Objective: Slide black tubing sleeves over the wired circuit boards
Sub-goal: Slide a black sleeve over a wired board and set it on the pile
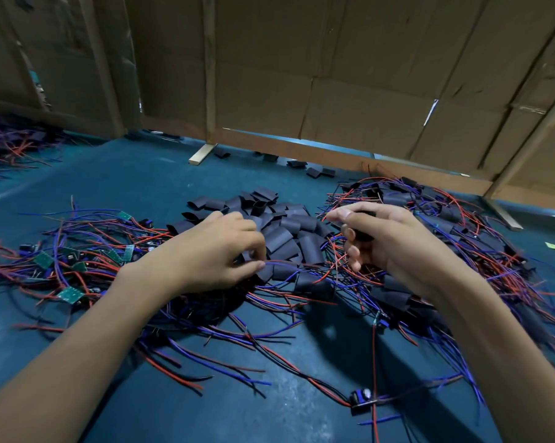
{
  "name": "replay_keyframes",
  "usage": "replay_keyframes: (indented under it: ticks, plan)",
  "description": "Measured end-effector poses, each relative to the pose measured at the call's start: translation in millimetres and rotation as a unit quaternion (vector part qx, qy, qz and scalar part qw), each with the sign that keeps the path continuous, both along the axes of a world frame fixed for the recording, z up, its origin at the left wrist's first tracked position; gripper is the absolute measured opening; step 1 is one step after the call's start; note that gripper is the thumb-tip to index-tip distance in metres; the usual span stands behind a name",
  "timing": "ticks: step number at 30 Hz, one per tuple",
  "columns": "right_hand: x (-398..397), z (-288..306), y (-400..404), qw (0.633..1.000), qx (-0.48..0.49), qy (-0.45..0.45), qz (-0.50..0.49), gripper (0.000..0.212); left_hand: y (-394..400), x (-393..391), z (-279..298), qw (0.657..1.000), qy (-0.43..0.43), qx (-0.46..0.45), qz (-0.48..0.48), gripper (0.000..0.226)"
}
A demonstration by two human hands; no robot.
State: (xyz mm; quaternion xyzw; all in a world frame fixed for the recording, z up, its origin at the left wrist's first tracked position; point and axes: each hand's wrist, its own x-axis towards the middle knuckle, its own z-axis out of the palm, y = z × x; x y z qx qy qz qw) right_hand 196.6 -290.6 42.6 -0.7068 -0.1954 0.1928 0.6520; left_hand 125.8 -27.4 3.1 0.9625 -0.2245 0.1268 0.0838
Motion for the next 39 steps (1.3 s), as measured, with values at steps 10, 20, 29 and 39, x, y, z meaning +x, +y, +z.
replay_keyframes:
  ticks: [10, 20, 29, 39]
  plan:
    - [-7.1, 2.7, -6.2, 0.976, -0.130, -0.136, 0.106, 0.048, -22.7, -0.9, 3.7, 0.961, -0.142, -0.225, -0.079, 0.019]
    - [-12.6, -3.5, 4.5, 0.980, -0.087, 0.063, 0.170, 0.038, -31.0, -2.1, -3.4, 0.967, -0.097, -0.219, -0.092, 0.030]
    - [-7.2, 1.7, -8.8, 0.974, -0.125, 0.035, 0.186, 0.043, -56.8, -6.9, -8.4, 0.922, -0.060, -0.375, -0.075, 0.030]
    - [-11.5, 9.0, -5.8, 0.917, -0.279, -0.283, 0.027, 0.041, -57.1, -9.4, -2.4, 0.896, -0.147, -0.419, 0.010, 0.021]
